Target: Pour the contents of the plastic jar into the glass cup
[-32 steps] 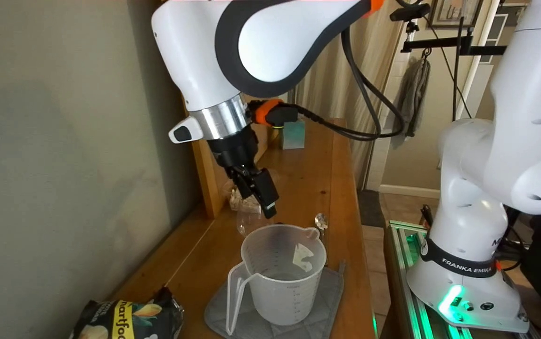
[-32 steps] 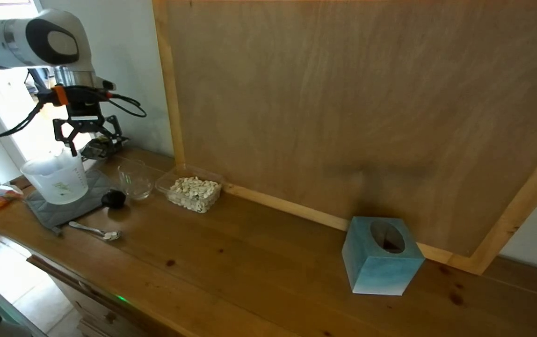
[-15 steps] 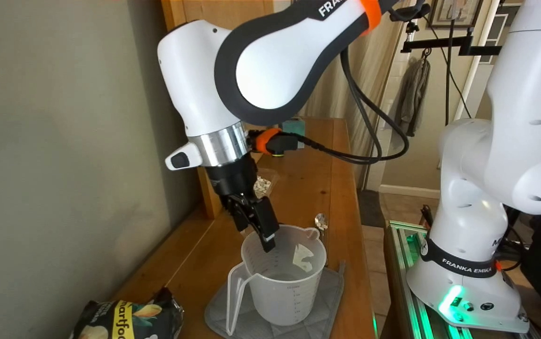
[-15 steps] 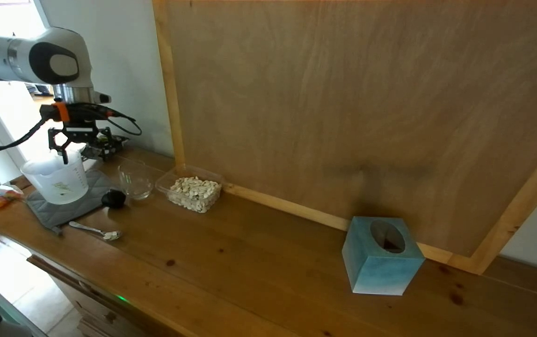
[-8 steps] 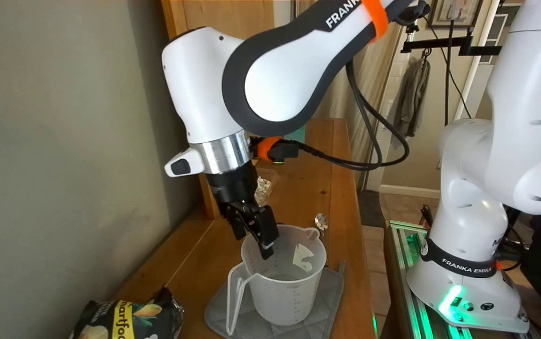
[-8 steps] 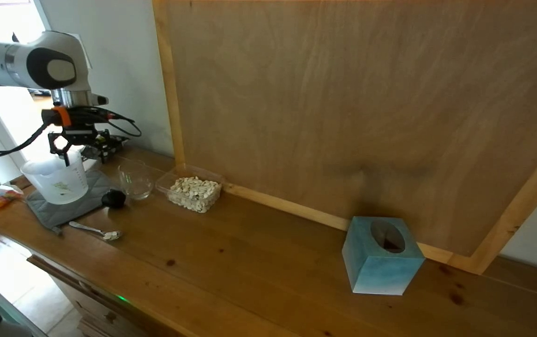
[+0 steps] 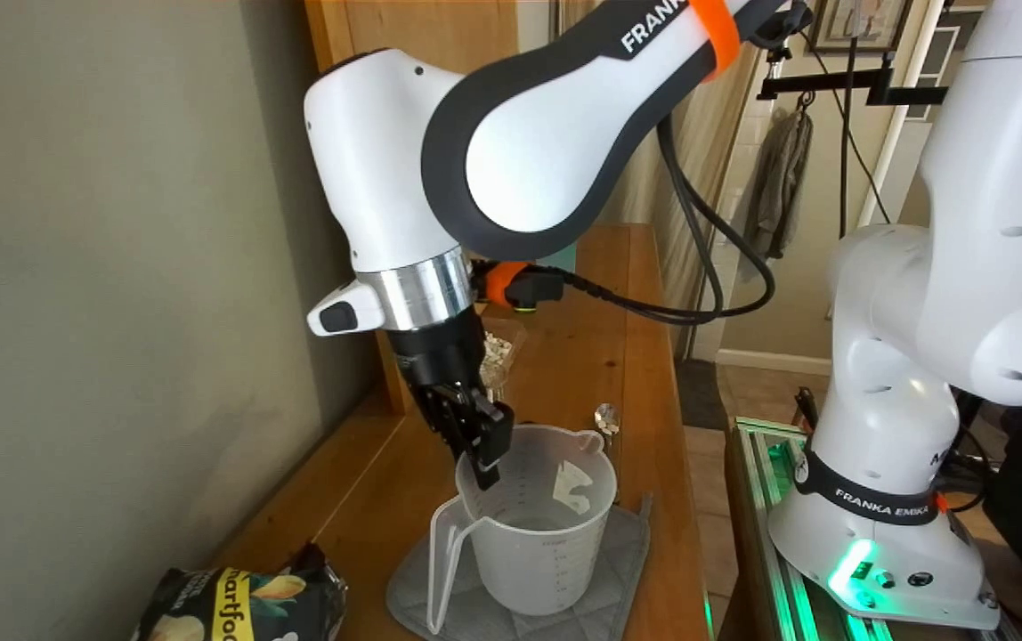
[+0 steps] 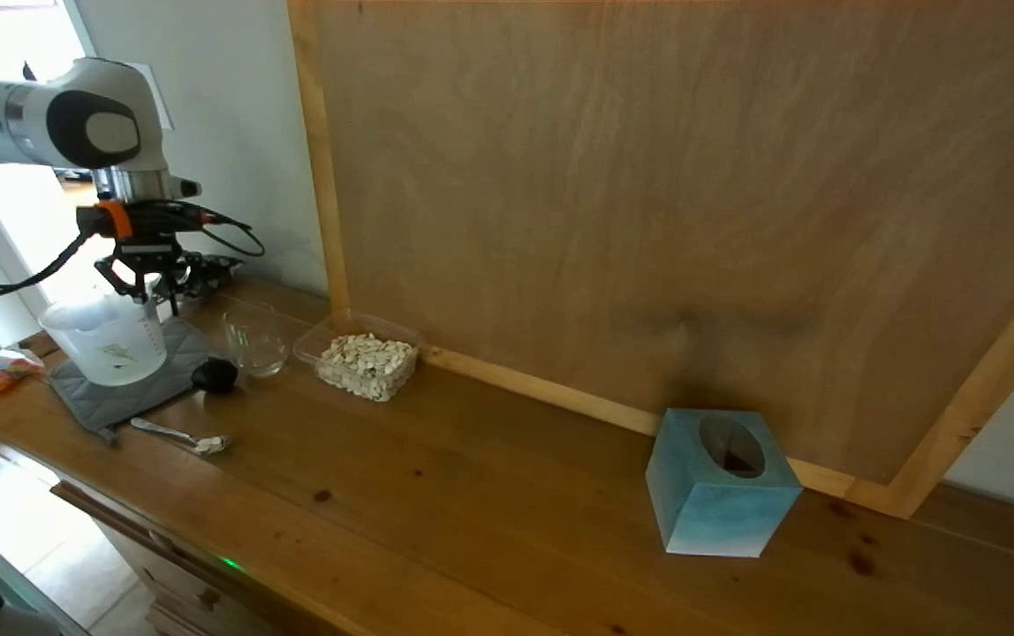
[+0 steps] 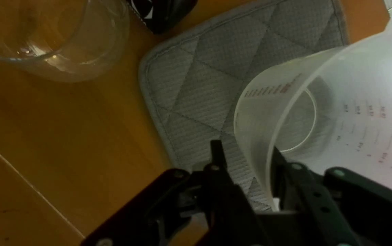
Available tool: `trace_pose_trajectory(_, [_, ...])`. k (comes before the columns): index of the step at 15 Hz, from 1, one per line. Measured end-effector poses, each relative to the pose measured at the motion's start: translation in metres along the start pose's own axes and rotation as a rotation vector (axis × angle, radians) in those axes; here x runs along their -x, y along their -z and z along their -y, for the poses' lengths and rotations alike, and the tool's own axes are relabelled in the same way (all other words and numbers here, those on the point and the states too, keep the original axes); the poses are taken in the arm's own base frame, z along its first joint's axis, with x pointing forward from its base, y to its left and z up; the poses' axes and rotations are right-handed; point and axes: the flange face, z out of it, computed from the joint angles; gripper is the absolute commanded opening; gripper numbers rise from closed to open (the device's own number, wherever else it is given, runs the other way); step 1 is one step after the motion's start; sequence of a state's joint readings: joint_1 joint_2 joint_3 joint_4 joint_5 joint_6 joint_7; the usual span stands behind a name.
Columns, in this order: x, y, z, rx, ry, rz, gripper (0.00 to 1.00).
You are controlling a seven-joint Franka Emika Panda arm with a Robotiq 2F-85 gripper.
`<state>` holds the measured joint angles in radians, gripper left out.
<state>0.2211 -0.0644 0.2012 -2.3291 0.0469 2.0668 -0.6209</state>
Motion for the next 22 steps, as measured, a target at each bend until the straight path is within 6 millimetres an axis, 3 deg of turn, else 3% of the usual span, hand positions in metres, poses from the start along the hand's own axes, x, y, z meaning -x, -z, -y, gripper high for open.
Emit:
trace_pose_trajectory(8, [0.013,0.010,-0.017,0.004,0.113,-0.019,0.01])
trace_pose_trajectory(17, [-0.002,0.043,0.002,0.009,0.338,-0.005,0.03])
trace_pose_trajectory(22, [-0.002,0.043,0.002,0.007,0.341,-0.003,0.01])
